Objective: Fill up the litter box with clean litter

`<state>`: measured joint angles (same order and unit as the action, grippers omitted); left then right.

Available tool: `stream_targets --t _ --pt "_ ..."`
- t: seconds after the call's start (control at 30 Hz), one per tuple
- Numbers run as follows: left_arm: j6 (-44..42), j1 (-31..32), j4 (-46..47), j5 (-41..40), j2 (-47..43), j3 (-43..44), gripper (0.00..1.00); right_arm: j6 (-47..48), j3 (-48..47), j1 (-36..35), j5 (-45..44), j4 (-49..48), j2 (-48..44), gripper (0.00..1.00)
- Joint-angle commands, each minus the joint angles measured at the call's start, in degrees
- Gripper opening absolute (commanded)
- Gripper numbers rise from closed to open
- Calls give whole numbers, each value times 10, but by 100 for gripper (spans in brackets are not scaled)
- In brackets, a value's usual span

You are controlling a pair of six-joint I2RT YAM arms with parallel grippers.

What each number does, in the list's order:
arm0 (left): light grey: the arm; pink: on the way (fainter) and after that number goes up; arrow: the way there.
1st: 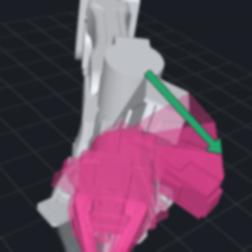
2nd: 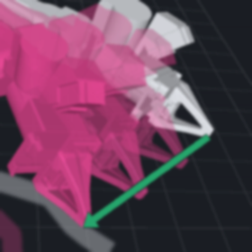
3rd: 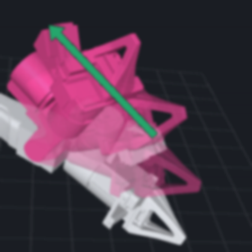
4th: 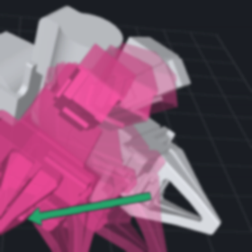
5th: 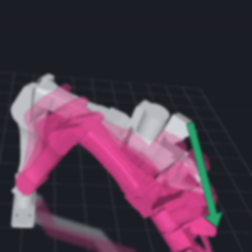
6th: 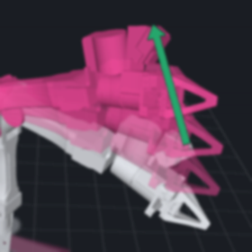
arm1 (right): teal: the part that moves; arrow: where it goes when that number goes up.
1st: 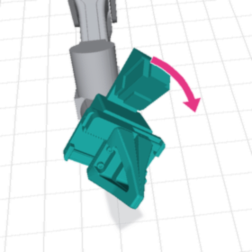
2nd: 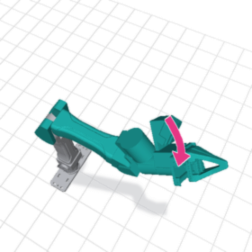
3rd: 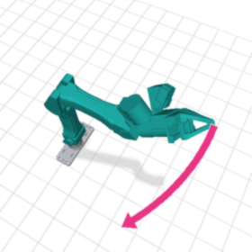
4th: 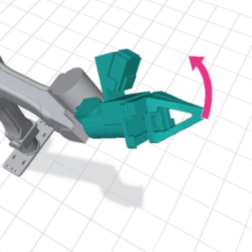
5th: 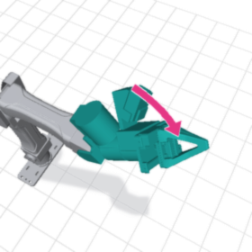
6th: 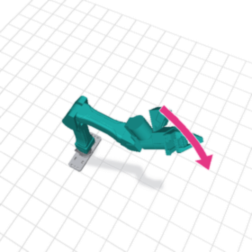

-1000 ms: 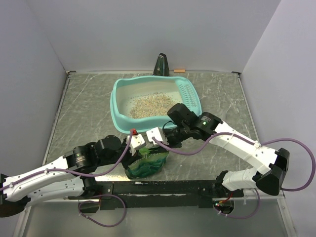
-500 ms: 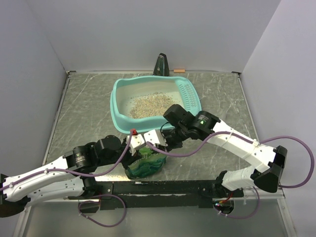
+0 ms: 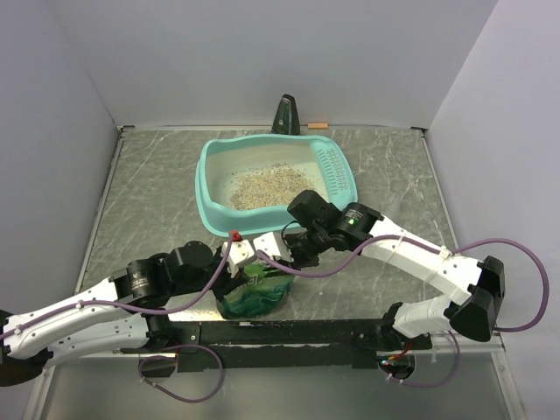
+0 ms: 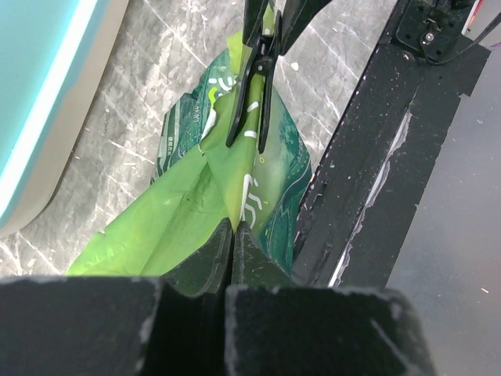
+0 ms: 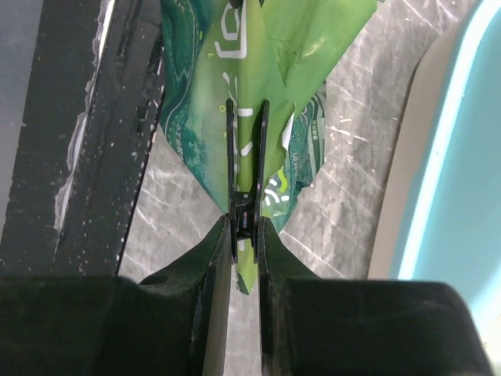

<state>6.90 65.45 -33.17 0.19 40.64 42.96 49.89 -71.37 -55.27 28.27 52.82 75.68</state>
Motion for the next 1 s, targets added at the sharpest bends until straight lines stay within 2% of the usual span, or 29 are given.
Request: stream_targets --t 0.0,0.23,0.27,0.3,0.63,0.73,0.83,0.97 --pt "6 2 37 0 -11 9 1 -18 28 -7 78 -42 -8 16" --pt "5 1 39 1 -10 8 1 -30 38 -6 90 -61 -10 32" --pt "5 1 38 1 -11 8 1 -31 42 -6 89 -65 -11 50" --pt "5 1 38 2 -10 8 1 -32 45 -6 89 -68 -13 99" --pt "6 2 37 1 -8 9 1 -57 76 -6 67 -121 -76 100" --pt "6 2 37 2 -7 10 1 -79 85 -5 36 -155 -112 100" --pt "5 1 39 3 -9 10 1 -140 100 0 -33 -221 -157 100" --pt "0 2 48 2 -15 9 1 -295 97 9 -153 -273 -209 100"
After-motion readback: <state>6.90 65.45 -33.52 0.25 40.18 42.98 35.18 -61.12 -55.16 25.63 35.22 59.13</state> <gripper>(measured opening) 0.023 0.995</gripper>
